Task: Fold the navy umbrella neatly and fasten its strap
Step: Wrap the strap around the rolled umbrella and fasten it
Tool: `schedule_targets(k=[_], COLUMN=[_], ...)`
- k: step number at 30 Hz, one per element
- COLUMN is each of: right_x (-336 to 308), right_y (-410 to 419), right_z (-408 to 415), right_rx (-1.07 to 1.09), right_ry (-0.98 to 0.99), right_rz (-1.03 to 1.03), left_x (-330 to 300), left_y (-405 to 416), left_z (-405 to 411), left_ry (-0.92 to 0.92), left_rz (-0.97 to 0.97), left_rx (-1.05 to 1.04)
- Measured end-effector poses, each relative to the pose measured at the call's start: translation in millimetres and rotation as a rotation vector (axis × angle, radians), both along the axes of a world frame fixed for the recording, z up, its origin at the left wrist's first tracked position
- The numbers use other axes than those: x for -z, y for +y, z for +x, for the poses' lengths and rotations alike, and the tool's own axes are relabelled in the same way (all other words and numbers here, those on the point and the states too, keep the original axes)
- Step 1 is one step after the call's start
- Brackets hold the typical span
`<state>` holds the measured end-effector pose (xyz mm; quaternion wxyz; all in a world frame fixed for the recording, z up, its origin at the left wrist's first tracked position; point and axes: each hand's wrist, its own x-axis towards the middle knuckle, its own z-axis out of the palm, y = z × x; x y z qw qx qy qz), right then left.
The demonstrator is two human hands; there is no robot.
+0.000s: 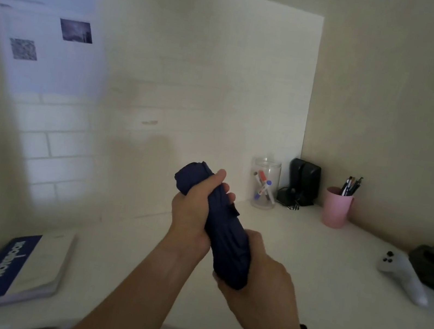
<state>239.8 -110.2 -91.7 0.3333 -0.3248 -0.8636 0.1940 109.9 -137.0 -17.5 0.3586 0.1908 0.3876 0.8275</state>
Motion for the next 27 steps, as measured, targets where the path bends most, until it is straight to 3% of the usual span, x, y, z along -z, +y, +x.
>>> schedule_targets(k=[2, 5, 6, 8, 12, 14, 17, 19, 22, 25, 27], right_x=[0.1, -11.9, -15.3, -18.0, -7.5, 0.3, -0.3, -6.3, -8.3, 1.7, 2.9], right_y=[5.3, 4.6, 3.1, 4.7, 10.9, 10.8, 12.2, 15.5, 13.3, 7.1, 6.2], right_z=[2.0, 14.4, 17.3, 19.0, 21.5, 24.5, 23.8, 22.9, 15.1, 13.3, 13.7], right_rx=[-0.153, -0.552, -0.609, -0.556, -0.100, -0.117, -0.315, -0.328, -0.211, 0.138, 0.167], right_ry=[0.109, 0.220, 0.210, 0.136, -0.186, -0.126, 0.166, 0.211, 0.110, -0.146, -0.121], right_rz=[-0.209, -0.799, -0.890, -0.829, -0.118, -0.203, -0.722, -0.800, -0.612, -0.095, -0.053], left_x=[-3.7, -7.3, -8.2, -8.8, -13.6, -15.2, -5.0, 12.5, 33.6, 40.9, 44.5], left_y=[-7.3, -18.3, -18.9, -13.6, -4.4, -7.3, -11.5, -12.4, -5.9, 6.7, 7.1], left_z=[-2.8, -6.3, -6.1, -6.8, -21.2, -26.9, -14.1, 6.2, 23.2, 21.2, 24.0], left_ry=[0.047, 0.097, 0.095, 0.057, -0.046, -0.028, 0.053, 0.115, 0.069, -0.045, -0.060], left_rz=[0.030, 0.109, 0.112, 0.058, -0.010, 0.008, 0.045, -0.020, -0.077, -0.122, -0.103], left_rx=[0.116, 0.255, 0.258, 0.163, -0.083, -0.025, 0.089, 0.158, 0.095, -0.094, -0.067])
